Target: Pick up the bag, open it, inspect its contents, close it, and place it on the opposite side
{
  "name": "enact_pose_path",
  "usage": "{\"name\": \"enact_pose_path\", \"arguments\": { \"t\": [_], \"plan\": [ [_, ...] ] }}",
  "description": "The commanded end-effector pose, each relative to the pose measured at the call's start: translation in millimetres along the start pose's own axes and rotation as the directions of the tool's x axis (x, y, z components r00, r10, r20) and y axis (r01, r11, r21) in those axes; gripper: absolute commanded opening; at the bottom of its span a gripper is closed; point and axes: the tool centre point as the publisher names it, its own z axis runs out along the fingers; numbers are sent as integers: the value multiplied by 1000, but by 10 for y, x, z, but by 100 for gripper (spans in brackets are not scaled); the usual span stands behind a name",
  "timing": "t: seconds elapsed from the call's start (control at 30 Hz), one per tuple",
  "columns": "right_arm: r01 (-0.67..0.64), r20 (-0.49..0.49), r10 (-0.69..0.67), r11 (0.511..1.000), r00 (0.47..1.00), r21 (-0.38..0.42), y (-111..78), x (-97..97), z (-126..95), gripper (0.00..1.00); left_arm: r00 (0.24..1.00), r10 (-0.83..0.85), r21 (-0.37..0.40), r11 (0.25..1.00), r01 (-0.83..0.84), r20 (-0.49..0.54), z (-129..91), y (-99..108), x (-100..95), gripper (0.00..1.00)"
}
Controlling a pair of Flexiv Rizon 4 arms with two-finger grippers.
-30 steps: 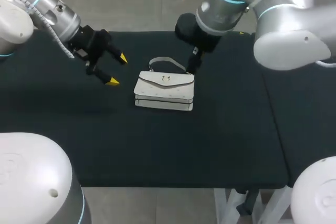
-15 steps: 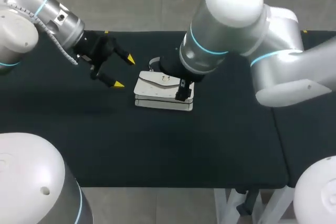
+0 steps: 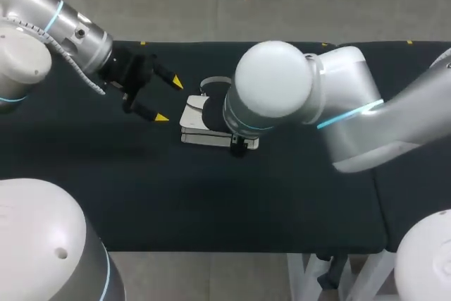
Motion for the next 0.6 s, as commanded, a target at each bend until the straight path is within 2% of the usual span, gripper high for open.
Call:
{"name": "enact_pose_path", "arguments": {
  "t": [0.03, 0.13, 0.3, 0.47, 0.5, 0.57, 0.6],
  "plan": [
    [27, 30, -28, 999, 999, 27, 108, 39, 38, 100, 998, 48, -10, 999, -47, 29, 67, 7, 16, 100],
    [36, 77, -34, 999, 996, -20, 107, 86, 177, 100, 995, 93, 10, 996, -93, 45, 114, 15, 21, 100],
    [20, 91, -18, 1000, 996, -20, -10, 133, 414, 100, 987, 148, 24, 988, -150, 62, 131, 5, 1, 100],
    [-3, 119, 8, 999, 993, -38, -134, 85, 492, 100, 982, 181, 20, 983, -182, 62, 135, -26, -15, 100],
    [-4, 124, 8, 999, 992, -37, -153, 62, 503, 97, 981, 183, 18, 983, -184, 62, 142, -35, -23, 100],
    [-1, 131, 7, 999, 991, -39, -170, 35, 517, 81, 980, 191, 19, 981, -193, 62, 153, -51, -28, 100],
    [-1, 131, 5, 1000, 991, -31, -178, 21, 534, 66, 979, 193, 17, 981, -195, 59, 163, -57, -32, 100]
  ]
}}
